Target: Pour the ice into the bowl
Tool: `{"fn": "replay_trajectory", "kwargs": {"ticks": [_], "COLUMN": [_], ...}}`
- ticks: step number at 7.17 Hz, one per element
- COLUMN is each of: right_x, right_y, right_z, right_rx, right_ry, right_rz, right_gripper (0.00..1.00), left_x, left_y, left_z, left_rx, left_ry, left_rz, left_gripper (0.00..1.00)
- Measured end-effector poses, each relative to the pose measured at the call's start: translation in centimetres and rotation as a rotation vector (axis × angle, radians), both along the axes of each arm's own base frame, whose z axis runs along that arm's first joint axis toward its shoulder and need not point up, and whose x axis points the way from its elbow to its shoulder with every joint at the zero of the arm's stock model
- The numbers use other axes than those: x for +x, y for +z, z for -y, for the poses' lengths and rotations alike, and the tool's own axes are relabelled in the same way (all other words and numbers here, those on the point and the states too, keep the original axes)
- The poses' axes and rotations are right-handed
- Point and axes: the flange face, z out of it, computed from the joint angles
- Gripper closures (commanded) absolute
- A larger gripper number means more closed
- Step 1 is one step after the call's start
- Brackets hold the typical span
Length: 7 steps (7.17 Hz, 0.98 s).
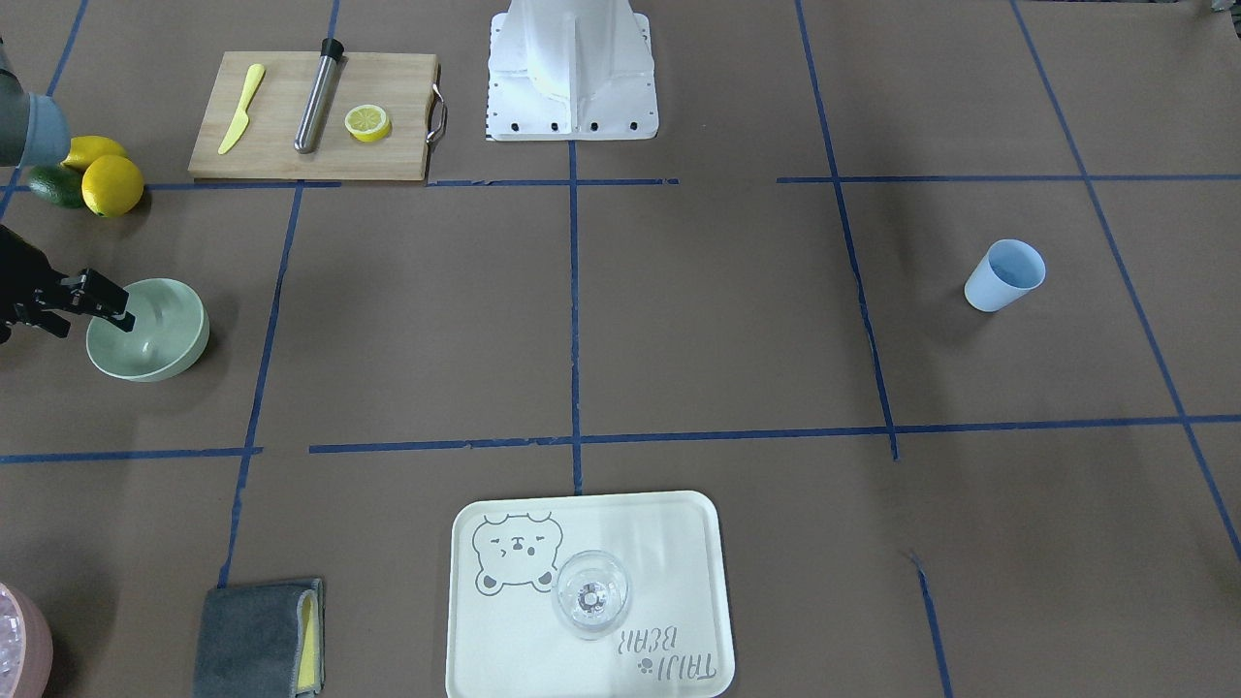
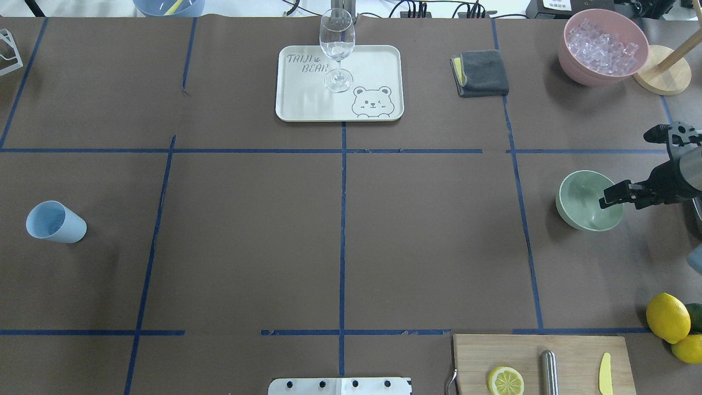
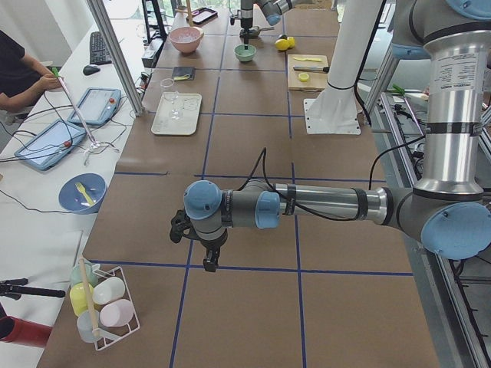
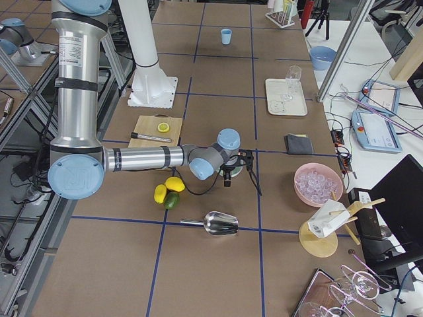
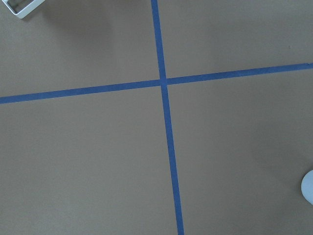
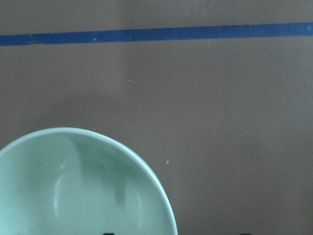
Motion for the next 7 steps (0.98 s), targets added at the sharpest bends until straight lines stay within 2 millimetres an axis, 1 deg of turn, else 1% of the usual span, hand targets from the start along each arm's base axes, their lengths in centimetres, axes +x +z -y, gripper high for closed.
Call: {"fn": "replay_trajectory", "kwargs": {"ticks": [2,3,4,6,7], "right_x": [-0.3,-0.3,-0.4,-0.7,-0.7], "right_y": [0.4,0.4,0.3,-0.4,-1.1], "right_z": [-0.2,-0.2,-0.2,0.2,0.1], "right_rx": [-0.033,-0.037,-0.039,-0.039,-0.029], "right_ry": [0.015,0.017,0.018,0.018,0.018], "right_rz": [-0.002,-0.003,-0.001,0.011,0.020], "right_gripper": [0.63,0.84,1.00,1.00,1.00], "left_x": [0.0,0.0,-0.1,-0.1,-0.1], "left_y": [-0.1,-0.1,-0.1,0.0,-0.1], "left_z": [0.0,0.0,0.0,-0.1,-0.1], "left_rx": [0.003,0.003,0.003,0.004,0.005], "left_ry": [0.000,0.000,0.000,0.001,0.001], "left_rz": [0.004,0.006,0.007,0.009,0.010], "left_gripper": [0.00,0.00,0.00,0.00,0.00]}}
